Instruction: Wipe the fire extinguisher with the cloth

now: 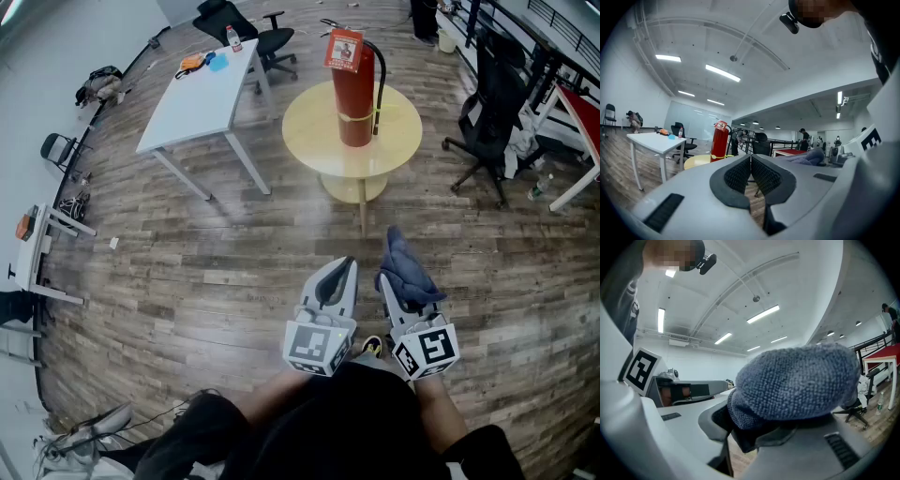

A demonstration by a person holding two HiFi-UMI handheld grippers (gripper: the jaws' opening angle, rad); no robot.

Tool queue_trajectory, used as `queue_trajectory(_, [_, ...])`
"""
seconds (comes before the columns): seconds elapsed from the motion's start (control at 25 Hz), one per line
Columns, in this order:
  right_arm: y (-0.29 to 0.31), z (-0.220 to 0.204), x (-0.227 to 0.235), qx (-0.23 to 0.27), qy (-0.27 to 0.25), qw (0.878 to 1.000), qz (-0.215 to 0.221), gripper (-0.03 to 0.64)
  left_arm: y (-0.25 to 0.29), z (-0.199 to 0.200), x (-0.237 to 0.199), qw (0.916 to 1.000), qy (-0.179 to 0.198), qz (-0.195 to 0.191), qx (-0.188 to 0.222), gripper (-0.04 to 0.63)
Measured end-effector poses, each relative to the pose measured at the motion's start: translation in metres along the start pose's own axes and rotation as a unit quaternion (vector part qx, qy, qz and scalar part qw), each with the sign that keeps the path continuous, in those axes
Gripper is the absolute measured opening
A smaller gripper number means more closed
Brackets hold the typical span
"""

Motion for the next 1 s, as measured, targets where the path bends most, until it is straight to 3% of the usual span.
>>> queue_trajectory(0.4, [0.006,-0.002,-0.010,-0.001,0.000,1.000,-0.010,0.100,-0.005,-0.001,-0.013,1.0000,-0.004,-0.003,-0.003,0.023])
queue_trajectory(0.68, [0.009,-0.004,-0.003,0.025,0.006,0.997,-0.067,0.100,-0.007,-0.006,-0.037,0.9999,-0.011,0.005,-0.009,0.023])
queue_trajectory(0.88, [0.027,-0.008,-0.006,0.019,0.005,0.999,-0.037,0.100,-0.006,-0.014,-0.065,0.9996,-0.022,0.012,-0.012,0.023])
queue_trajectory(1.0, [0.037,-0.012,0.001,0.000,0.000,0.999,-0.040,0.100,0.005,-0.016,-0.078,0.9995,-0.023,0.014,-0.017,0.023])
Point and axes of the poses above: the fingertips, and each gripper's own axes: y forward along the fingers, x to its right, z out of its top, the point moved 9 cm from there along -y, backward along the fingers, and after that the axes turned 13 degrees about z, right-handed, at the moved point
